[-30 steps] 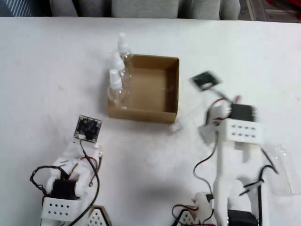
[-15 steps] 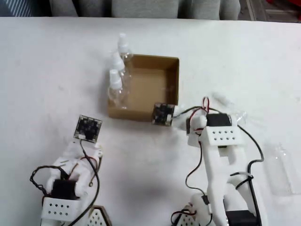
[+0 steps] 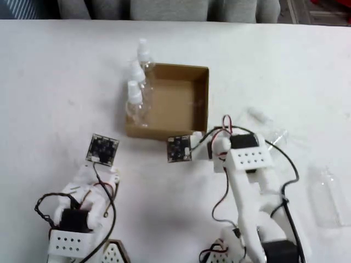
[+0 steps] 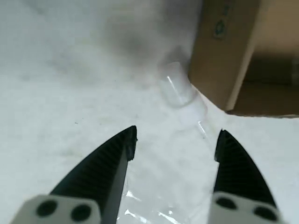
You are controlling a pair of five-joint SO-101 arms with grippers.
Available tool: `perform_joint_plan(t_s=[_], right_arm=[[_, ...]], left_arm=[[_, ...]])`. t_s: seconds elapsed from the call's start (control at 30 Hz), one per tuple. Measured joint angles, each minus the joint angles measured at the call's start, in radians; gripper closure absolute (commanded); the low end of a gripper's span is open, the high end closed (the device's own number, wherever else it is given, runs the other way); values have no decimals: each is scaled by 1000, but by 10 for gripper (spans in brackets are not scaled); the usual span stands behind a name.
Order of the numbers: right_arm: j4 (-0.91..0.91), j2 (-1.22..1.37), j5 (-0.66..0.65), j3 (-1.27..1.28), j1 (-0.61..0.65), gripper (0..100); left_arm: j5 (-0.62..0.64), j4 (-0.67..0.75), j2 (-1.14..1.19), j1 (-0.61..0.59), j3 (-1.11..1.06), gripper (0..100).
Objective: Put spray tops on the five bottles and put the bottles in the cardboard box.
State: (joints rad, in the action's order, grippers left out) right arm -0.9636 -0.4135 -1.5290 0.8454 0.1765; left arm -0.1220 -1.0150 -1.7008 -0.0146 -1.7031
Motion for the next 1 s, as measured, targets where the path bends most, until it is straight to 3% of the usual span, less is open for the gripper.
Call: perform_joint_plan(t_s=[0.4,0.57,0.73,0.87,1.0], right_arm=[[43,439,0,-236,-2,773],[41,532,0,-315,-3,981],[40,542,0,-364,-32,987],[-55,543,9,-442,-63,982],[-218,543,166,-583,-74,982]], left_arm=[[0,0,0,0,0,959],[0,0,0,0,0,959],[0,0,0,0,0,959],[0,0,0,0,0,959],[0,0,0,0,0,959]])
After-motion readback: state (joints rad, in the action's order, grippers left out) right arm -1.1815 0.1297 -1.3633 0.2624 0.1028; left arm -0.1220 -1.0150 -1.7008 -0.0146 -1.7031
